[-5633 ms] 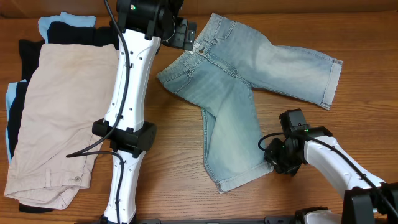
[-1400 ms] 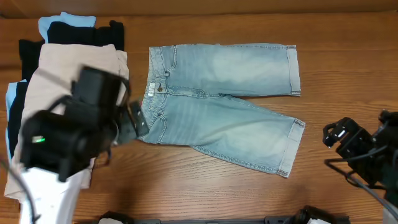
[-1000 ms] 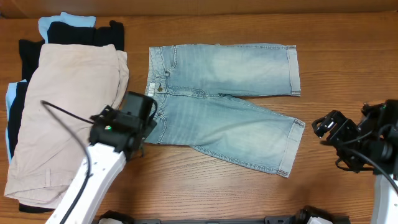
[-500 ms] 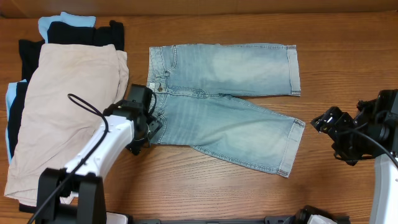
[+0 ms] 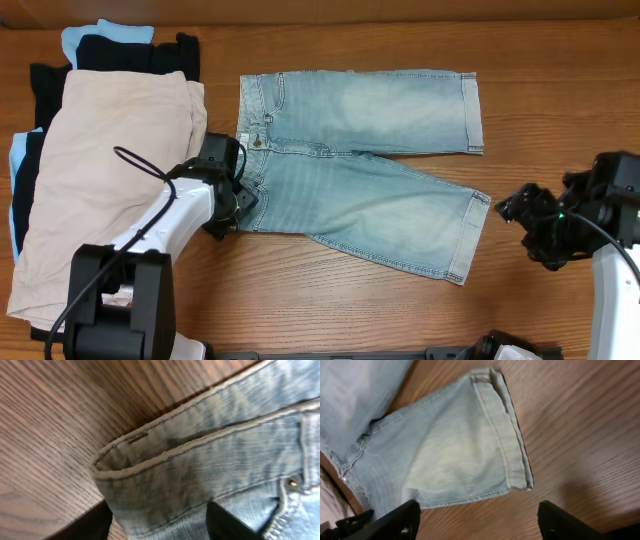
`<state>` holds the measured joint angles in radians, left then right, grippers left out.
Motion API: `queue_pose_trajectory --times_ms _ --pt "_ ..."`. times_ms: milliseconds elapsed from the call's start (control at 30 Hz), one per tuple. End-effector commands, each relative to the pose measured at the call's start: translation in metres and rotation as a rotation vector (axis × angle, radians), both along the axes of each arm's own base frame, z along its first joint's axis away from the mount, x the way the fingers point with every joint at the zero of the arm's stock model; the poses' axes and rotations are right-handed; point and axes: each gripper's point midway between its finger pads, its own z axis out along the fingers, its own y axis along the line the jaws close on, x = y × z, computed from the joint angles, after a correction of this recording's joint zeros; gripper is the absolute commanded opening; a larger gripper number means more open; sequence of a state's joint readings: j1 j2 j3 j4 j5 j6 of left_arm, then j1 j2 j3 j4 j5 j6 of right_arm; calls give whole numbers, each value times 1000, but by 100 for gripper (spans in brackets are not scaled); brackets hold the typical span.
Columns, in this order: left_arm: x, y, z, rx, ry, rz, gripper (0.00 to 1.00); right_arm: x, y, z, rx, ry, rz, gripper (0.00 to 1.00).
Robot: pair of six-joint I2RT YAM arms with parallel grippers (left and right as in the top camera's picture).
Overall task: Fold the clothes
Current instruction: 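Grasp the waistband with the left gripper and the leg hem with the right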
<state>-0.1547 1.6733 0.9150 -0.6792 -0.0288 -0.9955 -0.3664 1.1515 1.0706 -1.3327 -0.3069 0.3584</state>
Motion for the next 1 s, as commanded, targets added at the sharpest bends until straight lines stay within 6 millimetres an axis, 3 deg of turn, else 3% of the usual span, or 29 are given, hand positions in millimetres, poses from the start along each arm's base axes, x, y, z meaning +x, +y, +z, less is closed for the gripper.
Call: queue_pose_trajectory --times_ms 0,100,200,533,733,867,900,967 --pt "-7 2 -13 6 46 -20 37 -8 4 -17 28 50 -34 77" --pt "-10 2 -20 10 73 -20 17 -18 8 -37 46 101 -36 70" --pt "-11 2 -22 9 81 -21 4 -30 8 -63 62 167 -112 68" --pt "-9 1 -22 4 74 -39 4 -46 34 -111 81 290 -245 67" --pt "-10 0 -22 3 78 -40 5 -50 45 -123 -17 340 -312 68" --pt "-20 -1 -22 -6 119 -41 29 -44 53 -127 -44 330 -304 66" --pt "-20 0 -22 -5 119 -41 26 -41 55 -129 -49 325 -303 64" --pt "-20 0 -22 -1 117 -40 5 -38 60 -133 -53 327 -281 61"
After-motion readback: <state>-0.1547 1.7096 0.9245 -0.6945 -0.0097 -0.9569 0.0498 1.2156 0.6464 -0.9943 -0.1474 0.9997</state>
